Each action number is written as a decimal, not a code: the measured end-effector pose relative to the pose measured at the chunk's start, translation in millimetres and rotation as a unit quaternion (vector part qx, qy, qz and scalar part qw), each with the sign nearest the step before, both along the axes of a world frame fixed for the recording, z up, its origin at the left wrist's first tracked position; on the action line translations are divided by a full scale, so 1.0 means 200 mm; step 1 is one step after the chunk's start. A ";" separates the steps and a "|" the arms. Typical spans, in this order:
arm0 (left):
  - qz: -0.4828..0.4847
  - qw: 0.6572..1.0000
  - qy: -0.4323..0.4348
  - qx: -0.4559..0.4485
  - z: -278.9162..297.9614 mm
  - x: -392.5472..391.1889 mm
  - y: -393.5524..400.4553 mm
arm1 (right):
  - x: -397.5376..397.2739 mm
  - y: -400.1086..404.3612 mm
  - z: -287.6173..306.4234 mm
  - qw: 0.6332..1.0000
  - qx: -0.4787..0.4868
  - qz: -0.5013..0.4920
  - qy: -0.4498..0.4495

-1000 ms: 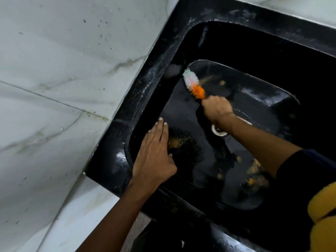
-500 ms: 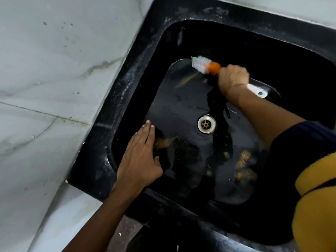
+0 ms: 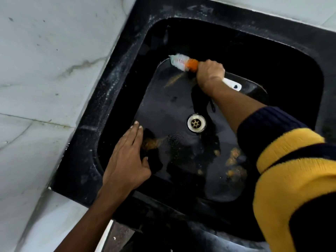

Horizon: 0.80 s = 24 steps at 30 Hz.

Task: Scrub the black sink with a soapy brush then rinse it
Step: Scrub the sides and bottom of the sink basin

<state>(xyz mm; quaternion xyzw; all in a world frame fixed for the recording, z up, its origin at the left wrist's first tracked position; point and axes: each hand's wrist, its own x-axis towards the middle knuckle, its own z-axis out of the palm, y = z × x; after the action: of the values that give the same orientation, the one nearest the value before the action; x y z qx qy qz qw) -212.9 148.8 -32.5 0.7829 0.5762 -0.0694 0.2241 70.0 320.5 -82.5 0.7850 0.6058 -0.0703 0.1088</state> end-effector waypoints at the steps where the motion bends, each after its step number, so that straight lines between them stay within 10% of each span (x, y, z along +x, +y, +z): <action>1: -0.004 1.000 -0.002 -0.001 0.00 0.00 0.00 | 0.03 -0.03 0.01 1.000 -0.011 -0.005 0.000; 9: -0.050 0.999 0.004 -0.011 0.01 0.01 -0.01 | 0.55 -0.54 -0.01 0.975 -0.050 -0.186 -0.113; 19: -0.084 0.996 -0.004 -0.040 -0.04 0.06 -0.02 | 0.14 -0.16 0.02 0.999 -0.001 -0.054 -0.004; 24: -0.104 0.992 -0.052 -0.047 -0.07 0.19 -0.09 | 0.35 -0.37 0.07 0.991 -0.050 -0.094 -0.084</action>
<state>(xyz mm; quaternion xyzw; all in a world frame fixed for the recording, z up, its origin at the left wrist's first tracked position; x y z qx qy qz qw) -175.4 131.7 -46.7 0.8299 0.4751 -0.0790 0.2817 140.4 246.9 -69.4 0.8353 0.5133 -0.0442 0.1919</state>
